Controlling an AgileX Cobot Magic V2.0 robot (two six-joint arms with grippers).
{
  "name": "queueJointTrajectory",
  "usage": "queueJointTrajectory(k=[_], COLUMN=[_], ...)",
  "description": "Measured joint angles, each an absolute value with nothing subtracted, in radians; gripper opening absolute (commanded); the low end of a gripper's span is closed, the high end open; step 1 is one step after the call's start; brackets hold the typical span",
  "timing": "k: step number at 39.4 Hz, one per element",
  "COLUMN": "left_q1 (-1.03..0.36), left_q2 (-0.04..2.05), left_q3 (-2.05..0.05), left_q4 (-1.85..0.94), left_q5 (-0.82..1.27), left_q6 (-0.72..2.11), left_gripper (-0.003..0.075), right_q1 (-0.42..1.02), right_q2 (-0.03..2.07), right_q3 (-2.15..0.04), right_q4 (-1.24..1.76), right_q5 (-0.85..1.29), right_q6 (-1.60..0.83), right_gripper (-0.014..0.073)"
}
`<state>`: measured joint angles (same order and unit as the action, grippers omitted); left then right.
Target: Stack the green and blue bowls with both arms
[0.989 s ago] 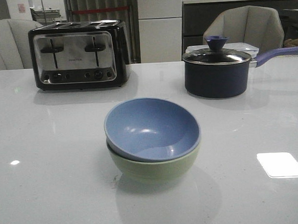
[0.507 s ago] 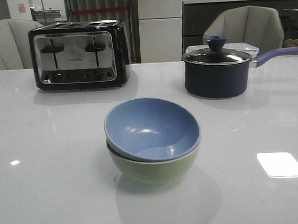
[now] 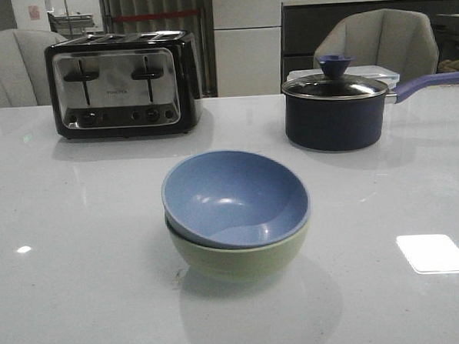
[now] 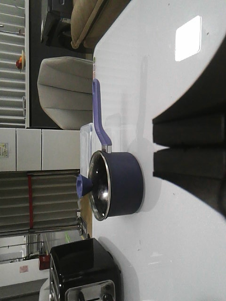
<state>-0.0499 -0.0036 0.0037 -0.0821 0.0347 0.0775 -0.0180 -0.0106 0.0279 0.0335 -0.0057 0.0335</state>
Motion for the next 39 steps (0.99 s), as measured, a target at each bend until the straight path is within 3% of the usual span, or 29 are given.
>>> queueJointTrajectory(k=[39], left_q1=[-0.05], left_q2=[-0.004], left_q3=[0.004], left_q4=[-0.082], left_q5=[0.035], left_q6=[0.078], left_gripper=[0.0093], right_q1=[0.014], right_q2=[-0.011], right_q3=[0.028], right_q4=[0.011], right_q5=[-0.006], right_q6=[0.052], right_gripper=[0.0054])
